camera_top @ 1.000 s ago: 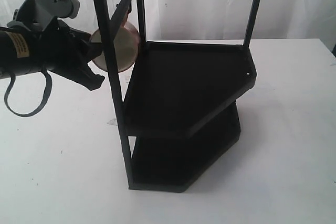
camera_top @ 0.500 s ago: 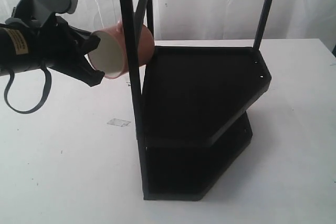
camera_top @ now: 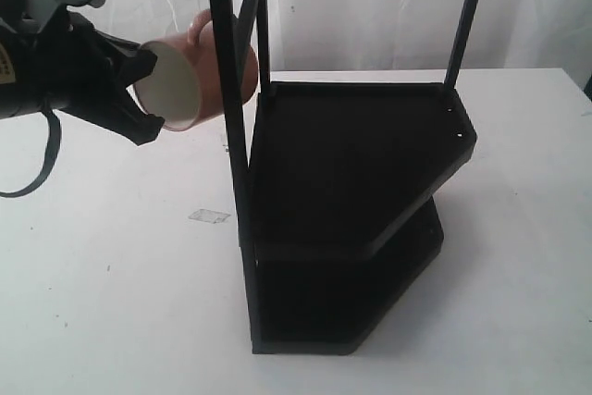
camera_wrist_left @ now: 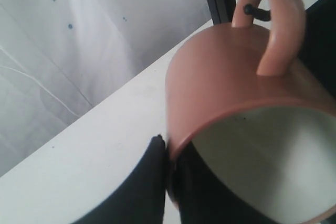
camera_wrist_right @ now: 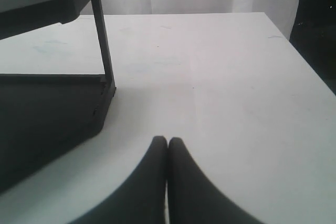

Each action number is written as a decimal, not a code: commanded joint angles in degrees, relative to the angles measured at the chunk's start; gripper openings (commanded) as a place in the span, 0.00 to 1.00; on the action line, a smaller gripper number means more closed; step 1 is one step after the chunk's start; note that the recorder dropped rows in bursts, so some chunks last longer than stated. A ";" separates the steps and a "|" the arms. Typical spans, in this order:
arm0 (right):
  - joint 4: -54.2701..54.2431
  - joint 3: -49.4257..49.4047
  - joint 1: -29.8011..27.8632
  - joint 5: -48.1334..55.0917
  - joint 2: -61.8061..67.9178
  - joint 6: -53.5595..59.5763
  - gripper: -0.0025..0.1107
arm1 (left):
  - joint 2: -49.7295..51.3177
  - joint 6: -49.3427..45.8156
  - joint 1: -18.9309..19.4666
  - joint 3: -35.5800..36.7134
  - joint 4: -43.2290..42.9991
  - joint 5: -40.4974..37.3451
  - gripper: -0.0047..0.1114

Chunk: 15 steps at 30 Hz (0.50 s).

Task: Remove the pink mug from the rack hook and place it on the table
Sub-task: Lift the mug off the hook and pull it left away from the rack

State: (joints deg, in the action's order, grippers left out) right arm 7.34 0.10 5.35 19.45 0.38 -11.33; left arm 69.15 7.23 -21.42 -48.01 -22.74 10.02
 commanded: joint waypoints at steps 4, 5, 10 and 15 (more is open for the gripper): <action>0.23 -0.10 0.35 -0.18 -0.38 0.02 0.02 | -1.13 -7.96 -0.39 0.04 0.22 -2.57 0.04; 0.23 -0.10 0.35 -0.18 -0.38 0.02 0.02 | -1.13 -9.29 -0.39 0.04 0.22 -2.94 0.04; 0.23 -0.10 0.35 -0.18 -0.38 0.02 0.02 | -1.23 -10.05 -0.39 -0.05 0.22 -3.87 0.04; 0.23 -0.10 0.35 -0.18 -0.38 0.02 0.02 | -1.21 -10.05 -0.39 -0.05 3.44 -3.38 0.04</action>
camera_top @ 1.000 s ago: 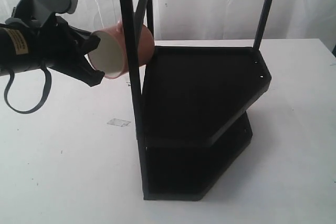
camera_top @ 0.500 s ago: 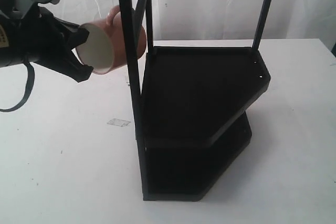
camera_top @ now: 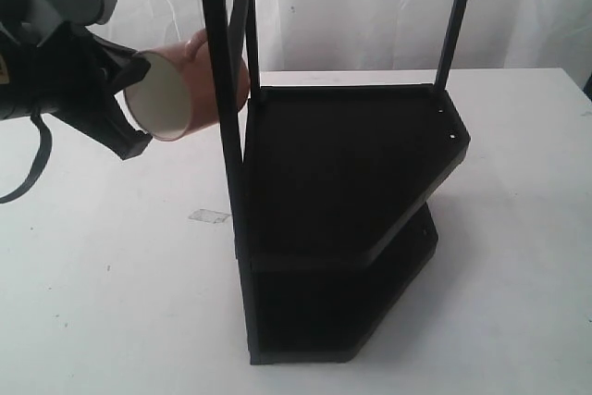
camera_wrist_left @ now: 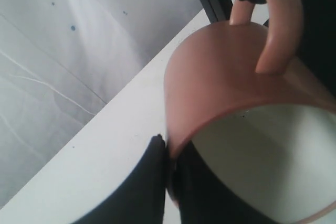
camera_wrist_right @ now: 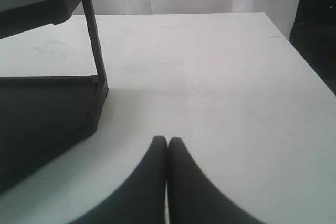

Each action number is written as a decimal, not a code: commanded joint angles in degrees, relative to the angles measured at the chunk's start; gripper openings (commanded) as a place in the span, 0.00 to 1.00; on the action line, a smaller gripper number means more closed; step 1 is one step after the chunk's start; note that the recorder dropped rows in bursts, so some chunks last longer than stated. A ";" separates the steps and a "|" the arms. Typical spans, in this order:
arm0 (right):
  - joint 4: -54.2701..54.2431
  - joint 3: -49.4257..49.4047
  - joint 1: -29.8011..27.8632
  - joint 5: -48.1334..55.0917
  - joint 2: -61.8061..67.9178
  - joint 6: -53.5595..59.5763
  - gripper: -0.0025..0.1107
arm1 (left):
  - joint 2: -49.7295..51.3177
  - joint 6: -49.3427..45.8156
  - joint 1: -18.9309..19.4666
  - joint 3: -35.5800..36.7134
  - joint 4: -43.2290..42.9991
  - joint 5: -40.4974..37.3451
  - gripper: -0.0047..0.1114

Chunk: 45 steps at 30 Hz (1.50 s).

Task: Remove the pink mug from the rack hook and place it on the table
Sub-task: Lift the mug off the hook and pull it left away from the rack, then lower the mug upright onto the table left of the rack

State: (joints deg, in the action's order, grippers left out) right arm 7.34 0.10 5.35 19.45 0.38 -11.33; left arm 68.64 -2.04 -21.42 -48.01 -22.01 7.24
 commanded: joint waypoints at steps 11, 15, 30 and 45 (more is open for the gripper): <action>0.23 -0.10 0.35 -0.18 -0.38 0.02 0.02 | -3.98 -1.20 0.69 -0.08 8.30 1.37 0.04; 0.23 -0.10 0.35 -0.18 -0.38 0.02 0.02 | -4.12 -1.20 5.34 -0.08 8.30 0.80 0.04; 0.23 -0.10 0.35 -0.18 -0.38 0.02 0.02 | -4.20 -0.45 12.08 -0.08 8.30 -1.21 0.04; 0.23 -0.10 0.35 -0.18 -0.38 0.02 0.02 | -1.75 7.00 12.08 -4.17 8.75 -36.83 0.04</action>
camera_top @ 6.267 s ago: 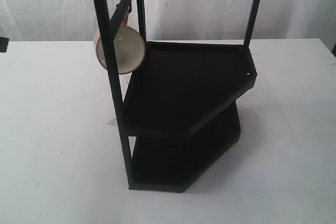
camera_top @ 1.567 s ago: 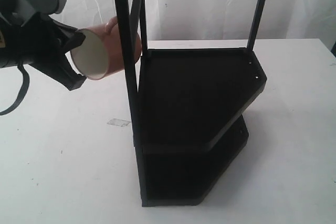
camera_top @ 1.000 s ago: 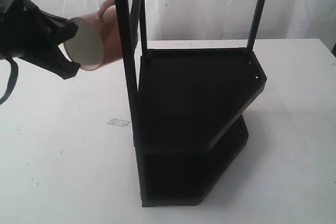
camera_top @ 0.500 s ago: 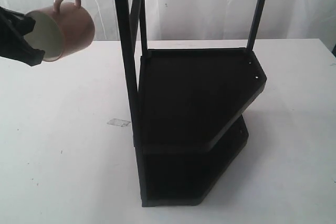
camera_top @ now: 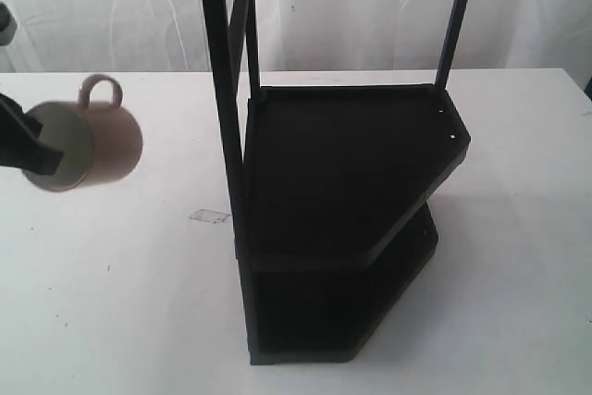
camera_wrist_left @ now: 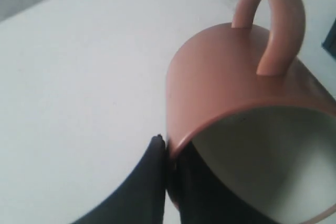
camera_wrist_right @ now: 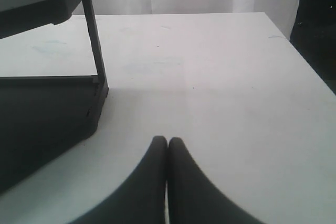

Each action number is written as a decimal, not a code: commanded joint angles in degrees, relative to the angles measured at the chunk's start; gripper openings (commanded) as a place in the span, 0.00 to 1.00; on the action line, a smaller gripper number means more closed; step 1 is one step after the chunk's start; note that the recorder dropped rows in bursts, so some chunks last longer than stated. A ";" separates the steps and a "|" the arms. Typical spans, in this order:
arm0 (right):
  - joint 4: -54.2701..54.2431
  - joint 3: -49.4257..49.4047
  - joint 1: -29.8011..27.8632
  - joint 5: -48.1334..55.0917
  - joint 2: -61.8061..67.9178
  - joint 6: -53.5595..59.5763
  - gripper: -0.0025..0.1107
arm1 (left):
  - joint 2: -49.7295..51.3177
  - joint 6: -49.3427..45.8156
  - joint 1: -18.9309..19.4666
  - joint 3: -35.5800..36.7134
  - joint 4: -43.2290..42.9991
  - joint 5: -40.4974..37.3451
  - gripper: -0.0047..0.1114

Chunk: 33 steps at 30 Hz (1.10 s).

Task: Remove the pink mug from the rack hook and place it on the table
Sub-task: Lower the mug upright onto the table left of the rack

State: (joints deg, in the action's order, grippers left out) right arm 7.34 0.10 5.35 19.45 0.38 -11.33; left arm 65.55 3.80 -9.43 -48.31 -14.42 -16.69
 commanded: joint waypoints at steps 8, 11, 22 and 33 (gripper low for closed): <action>0.23 -0.10 0.35 -0.18 -0.38 0.02 0.02 | 9.28 -9.97 0.09 -28.27 17.62 -48.65 0.04; 0.23 -0.10 0.35 -0.18 -0.38 0.02 0.02 | 12.30 -12.52 -0.62 -34.35 25.74 -52.47 0.04; 0.23 -0.10 0.35 -0.18 -0.38 0.02 0.02 | 28.01 -7.59 -12.43 -34.17 12.63 -44.82 0.04; 0.23 -0.10 0.35 -0.18 -0.38 0.02 0.02 | 28.01 -9.15 -12.43 -30.83 11.14 -39.57 0.04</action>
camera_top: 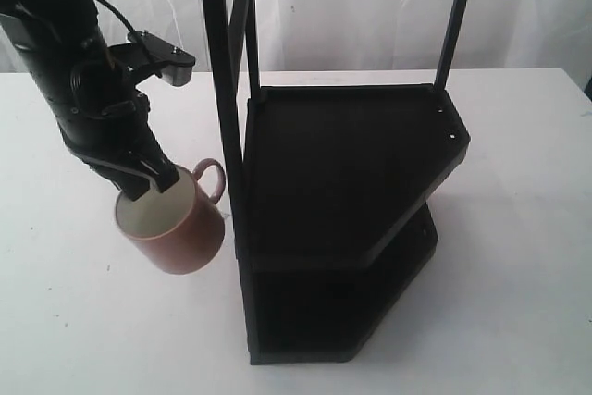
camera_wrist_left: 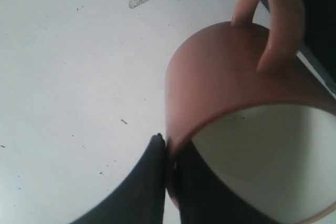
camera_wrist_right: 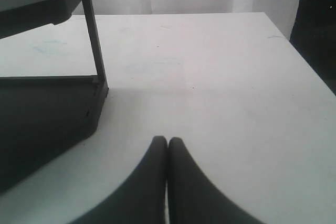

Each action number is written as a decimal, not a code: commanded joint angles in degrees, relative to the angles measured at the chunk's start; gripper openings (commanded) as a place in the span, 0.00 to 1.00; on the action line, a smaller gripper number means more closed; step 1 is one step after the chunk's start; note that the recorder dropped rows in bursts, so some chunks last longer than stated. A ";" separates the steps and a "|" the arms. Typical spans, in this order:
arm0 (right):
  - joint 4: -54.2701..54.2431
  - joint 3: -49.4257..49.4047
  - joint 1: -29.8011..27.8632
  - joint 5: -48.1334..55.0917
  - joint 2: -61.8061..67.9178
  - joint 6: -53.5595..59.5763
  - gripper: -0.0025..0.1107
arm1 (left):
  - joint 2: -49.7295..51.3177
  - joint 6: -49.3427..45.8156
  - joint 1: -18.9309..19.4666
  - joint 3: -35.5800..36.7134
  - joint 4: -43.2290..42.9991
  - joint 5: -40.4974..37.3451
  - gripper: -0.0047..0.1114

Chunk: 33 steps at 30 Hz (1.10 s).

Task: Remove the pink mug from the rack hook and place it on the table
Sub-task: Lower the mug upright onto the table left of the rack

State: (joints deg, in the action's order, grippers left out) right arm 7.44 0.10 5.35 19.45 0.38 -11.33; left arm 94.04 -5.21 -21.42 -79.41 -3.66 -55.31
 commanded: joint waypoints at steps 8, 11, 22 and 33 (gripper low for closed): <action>0.13 -0.10 0.35 -0.18 -0.38 0.02 0.02 | 0.17 -4.84 -0.43 4.06 0.53 3.23 0.04; 0.13 -0.10 0.35 -0.18 -0.38 0.02 0.02 | 1.06 -5.23 -0.43 4.01 -0.09 3.48 0.04; 0.13 -0.10 0.35 -0.18 -0.38 0.02 0.02 | 5.53 -5.10 -0.43 4.01 0.15 5.60 0.04; 0.13 -0.10 0.35 -0.18 -0.38 0.02 0.02 | 5.53 -5.62 -0.43 4.01 2.90 7.84 0.27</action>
State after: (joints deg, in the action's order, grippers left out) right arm 7.44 0.10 5.35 19.45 0.38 -11.33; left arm 100.14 -10.20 -21.42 -75.44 -2.45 -47.19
